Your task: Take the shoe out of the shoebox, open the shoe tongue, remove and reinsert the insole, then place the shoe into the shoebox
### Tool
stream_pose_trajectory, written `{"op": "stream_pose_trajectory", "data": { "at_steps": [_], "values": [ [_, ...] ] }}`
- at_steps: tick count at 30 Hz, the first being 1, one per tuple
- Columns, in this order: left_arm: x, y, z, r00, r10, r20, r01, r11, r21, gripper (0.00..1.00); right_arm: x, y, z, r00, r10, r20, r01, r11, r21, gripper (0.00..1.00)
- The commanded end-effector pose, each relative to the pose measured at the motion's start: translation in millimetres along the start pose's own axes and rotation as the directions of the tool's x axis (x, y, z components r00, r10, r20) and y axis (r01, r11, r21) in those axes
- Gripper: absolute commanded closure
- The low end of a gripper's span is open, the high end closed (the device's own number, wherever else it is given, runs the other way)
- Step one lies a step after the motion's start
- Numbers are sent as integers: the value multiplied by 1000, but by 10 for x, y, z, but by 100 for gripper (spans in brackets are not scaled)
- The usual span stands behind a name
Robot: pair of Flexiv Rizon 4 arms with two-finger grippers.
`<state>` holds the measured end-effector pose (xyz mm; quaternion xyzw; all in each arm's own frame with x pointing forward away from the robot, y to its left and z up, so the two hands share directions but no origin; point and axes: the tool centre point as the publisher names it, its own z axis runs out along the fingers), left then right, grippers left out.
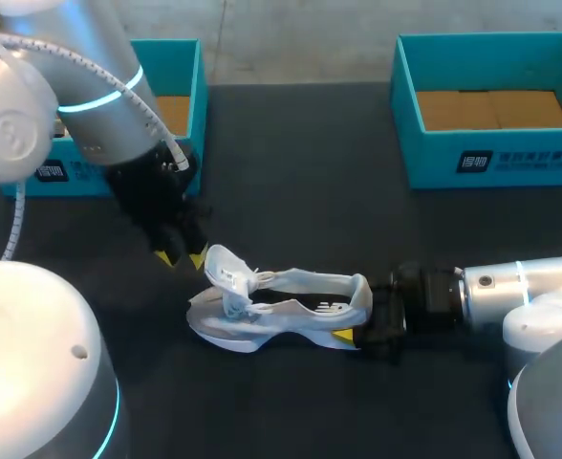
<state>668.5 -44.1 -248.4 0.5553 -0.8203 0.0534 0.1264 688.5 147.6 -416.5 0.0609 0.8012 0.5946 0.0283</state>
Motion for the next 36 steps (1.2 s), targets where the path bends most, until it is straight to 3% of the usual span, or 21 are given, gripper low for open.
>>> {"op": "stream_pose_trajectory", "data": {
  "at_steps": [1, 2, 9, 12, 20, 33, 36],
  "values": [
    [117, -37, -166, 996, 91, 23, -90, 996, -25, 80, 5, -5, -8, 1000, 1, 1, -1, 1000, 3, 100],
    [156, -52, -180, 989, 148, 24, -147, 988, -40, 100, 5, -5, -8, 1000, 1, 1, -1, 1000, 3, 100],
    [363, -55, -227, 898, 440, 20, -437, 896, -82, 100, 5, -5, -8, 1000, 1, 1, -1, 1000, 3, 100],
    [447, -53, -238, 817, 576, 3, -571, 810, -136, 100, 5, -5, -8, 1000, 1, 1, -1, 1000, 3, 100],
    [736, -76, -228, 592, 806, -22, -795, 579, -182, 100, 5, -5, -8, 1000, 1, 1, -1, 1000, 3, 100],
    [736, -76, -228, 592, 806, -22, -795, 579, -182, 100, 5, -5, -8, 1000, 1, 1, -1, 1000, 3, 100],
    [741, -158, -207, 584, 811, -30, -803, 571, -170, 100, 5, -5, -8, 1000, 1, 1, -1, 1000, 3, 100]
  ]
}}
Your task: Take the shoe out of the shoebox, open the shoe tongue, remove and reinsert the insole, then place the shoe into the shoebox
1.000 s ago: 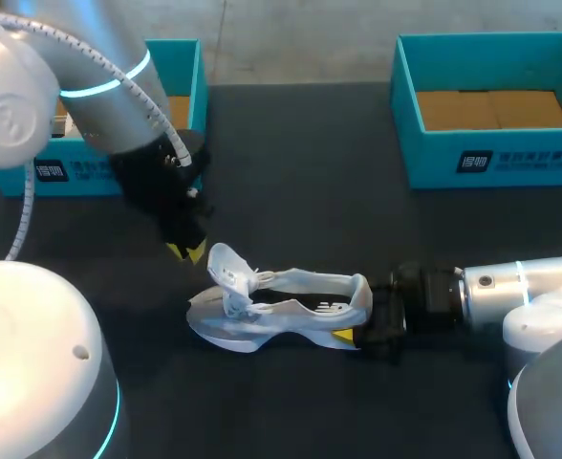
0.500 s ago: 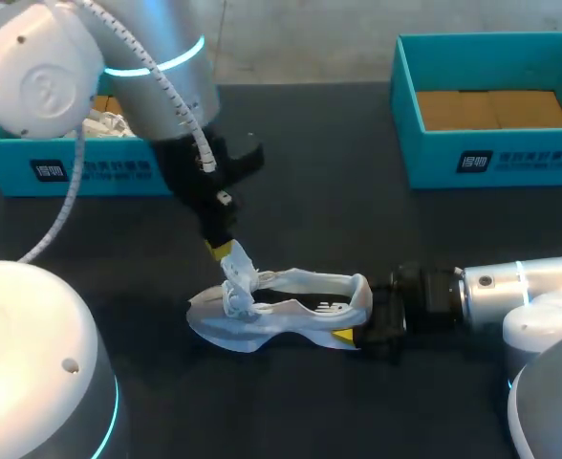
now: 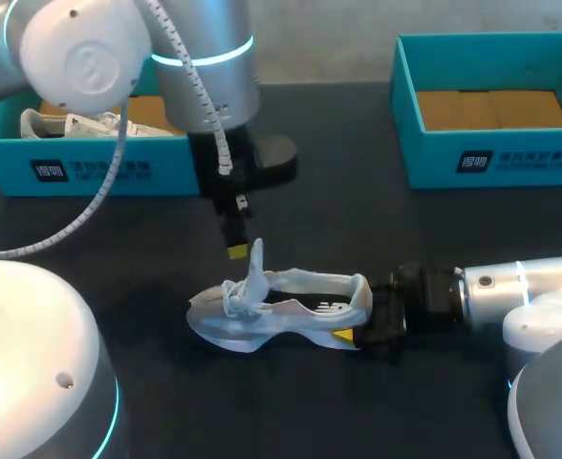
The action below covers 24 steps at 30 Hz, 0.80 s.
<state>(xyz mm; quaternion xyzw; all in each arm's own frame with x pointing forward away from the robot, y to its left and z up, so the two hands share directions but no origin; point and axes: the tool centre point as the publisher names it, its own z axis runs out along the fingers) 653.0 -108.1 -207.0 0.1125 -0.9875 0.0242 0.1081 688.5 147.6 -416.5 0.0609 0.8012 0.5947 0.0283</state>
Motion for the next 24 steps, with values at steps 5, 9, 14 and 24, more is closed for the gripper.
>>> {"op": "stream_pose_trajectory", "data": {
  "at_steps": [5, 9, 14, 24],
  "values": [
    [-72, -98, 26, 996, 84, 24, -85, 996, 27, 100, 5, -5, -8, 1000, 1, 1, -1, 1000, 3, 100],
    [-30, -211, 72, 989, 139, 53, -140, 990, 13, 100, 5, -5, -8, 1000, 1, 1, -1, 1000, 3, 100],
    [-36, -414, 144, 983, 175, 48, -175, 985, -14, 100, 5, -5, -8, 1000, 1, 1, -1, 1000, 3, 100],
    [-44, -802, 375, 967, 251, 47, -250, 968, -31, 100, 5, -5, -8, 1000, 1, 1, -1, 1000, 3, 100]
  ]
}}
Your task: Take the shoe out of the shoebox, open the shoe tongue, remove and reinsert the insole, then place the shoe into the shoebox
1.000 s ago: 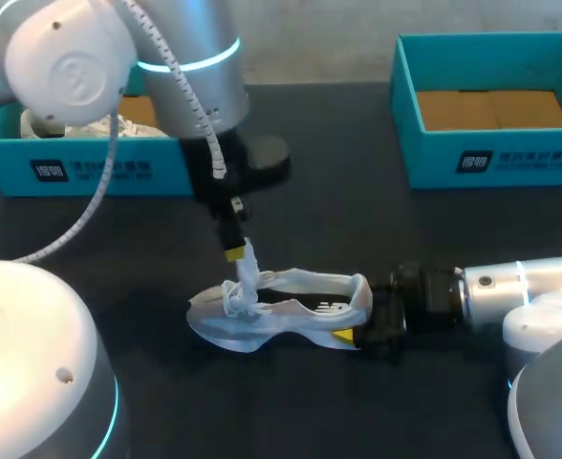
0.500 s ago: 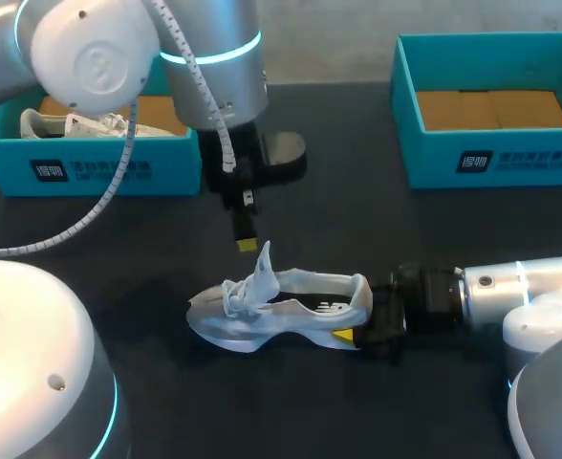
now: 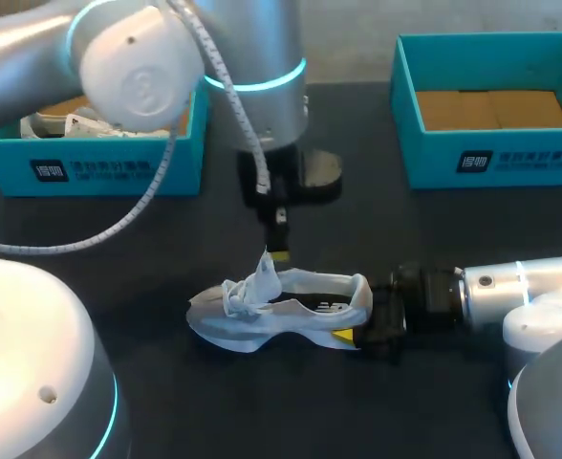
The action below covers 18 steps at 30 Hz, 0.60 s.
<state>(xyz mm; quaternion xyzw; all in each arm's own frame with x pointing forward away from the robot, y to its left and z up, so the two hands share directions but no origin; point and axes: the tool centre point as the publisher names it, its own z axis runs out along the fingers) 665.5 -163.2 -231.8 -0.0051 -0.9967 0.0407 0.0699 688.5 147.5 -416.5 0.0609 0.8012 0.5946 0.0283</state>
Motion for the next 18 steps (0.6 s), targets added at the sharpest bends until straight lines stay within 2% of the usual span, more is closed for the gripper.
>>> {"op": "stream_pose_trajectory", "data": {
  "at_steps": [1, 10, 18],
  "values": [
    [-45, -275, 148, 1000, 21, -20, -21, 999, -42, 100, 5, -5, -7, 1000, 1, 1, -1, 1000, 3, 100],
    [-121, -475, 464, 997, 73, -18, -74, 996, -49, 100, 5, -5, -7, 1000, 1, 1, -1, 1000, 3, 100],
    [-240, -452, 764, 994, 104, -37, -105, 994, -39, 100, 5, -5, -7, 1000, 1, 1, -1, 1000, 3, 100]
  ]
}}
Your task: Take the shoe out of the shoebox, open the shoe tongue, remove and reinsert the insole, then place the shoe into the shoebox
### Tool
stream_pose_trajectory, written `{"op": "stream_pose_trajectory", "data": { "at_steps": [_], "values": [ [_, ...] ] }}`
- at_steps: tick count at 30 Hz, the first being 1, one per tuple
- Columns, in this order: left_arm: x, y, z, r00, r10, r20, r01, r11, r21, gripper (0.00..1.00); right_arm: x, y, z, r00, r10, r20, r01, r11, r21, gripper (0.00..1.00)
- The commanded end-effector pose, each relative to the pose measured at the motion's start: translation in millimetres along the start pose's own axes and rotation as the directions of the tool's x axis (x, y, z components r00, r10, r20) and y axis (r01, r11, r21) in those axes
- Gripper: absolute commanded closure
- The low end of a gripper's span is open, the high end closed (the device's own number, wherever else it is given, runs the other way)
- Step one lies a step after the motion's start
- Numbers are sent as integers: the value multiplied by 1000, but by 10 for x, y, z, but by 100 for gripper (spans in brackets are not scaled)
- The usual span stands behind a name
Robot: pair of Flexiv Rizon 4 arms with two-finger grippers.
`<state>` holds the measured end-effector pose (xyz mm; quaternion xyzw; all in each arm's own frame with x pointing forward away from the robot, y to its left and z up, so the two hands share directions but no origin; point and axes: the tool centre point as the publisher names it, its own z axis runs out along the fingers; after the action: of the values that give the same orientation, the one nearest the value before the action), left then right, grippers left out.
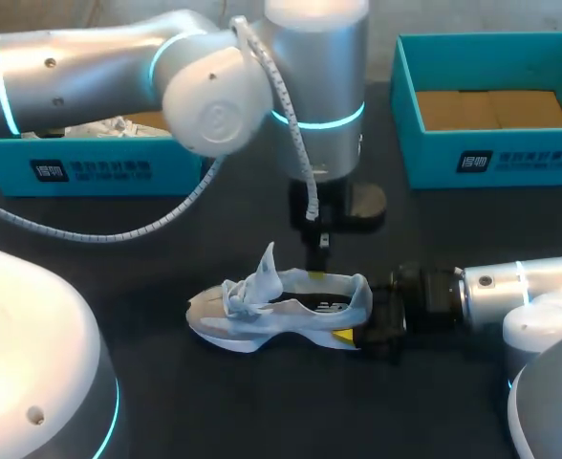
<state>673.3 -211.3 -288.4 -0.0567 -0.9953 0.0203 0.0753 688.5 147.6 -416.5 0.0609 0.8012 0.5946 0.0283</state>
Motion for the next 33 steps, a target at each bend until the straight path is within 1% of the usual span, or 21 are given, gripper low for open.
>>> {"op": "stream_pose_trajectory", "data": {
  "at_steps": [1, 11, 18, 25, 30, 33],
  "values": [
    [-93, -8, 212, 1000, 9, -21, -9, 1000, 9, 100, 5, -5, -8, 1000, 1, 1, -1, 1000, 3, 100],
    [-105, 128, 496, 999, 36, -14, -36, 999, 0, 100, 5, -5, -8, 1000, 1, 1, -1, 1000, 3, 100],
    [-113, 212, 600, 999, 36, -31, -37, 999, -7, 100, 5, -5, -8, 1000, 1, 1, -1, 1000, 3, 100],
    [-140, 325, 701, 995, 31, -91, -33, 999, -28, 100, 5, -5, -8, 1000, 1, 1, -1, 1000, 3, 100],
    [-98, 408, 778, 990, 35, -136, -40, 998, -38, 100, 5, -5, -8, 1000, 1, 1, -1, 1000, 3, 100],
    [-55, 440, 808, 989, 40, -141, -47, 998, -42, 100, 5, -5, -8, 1000, 1, 1, -1, 1000, 3, 100]
  ]
}}
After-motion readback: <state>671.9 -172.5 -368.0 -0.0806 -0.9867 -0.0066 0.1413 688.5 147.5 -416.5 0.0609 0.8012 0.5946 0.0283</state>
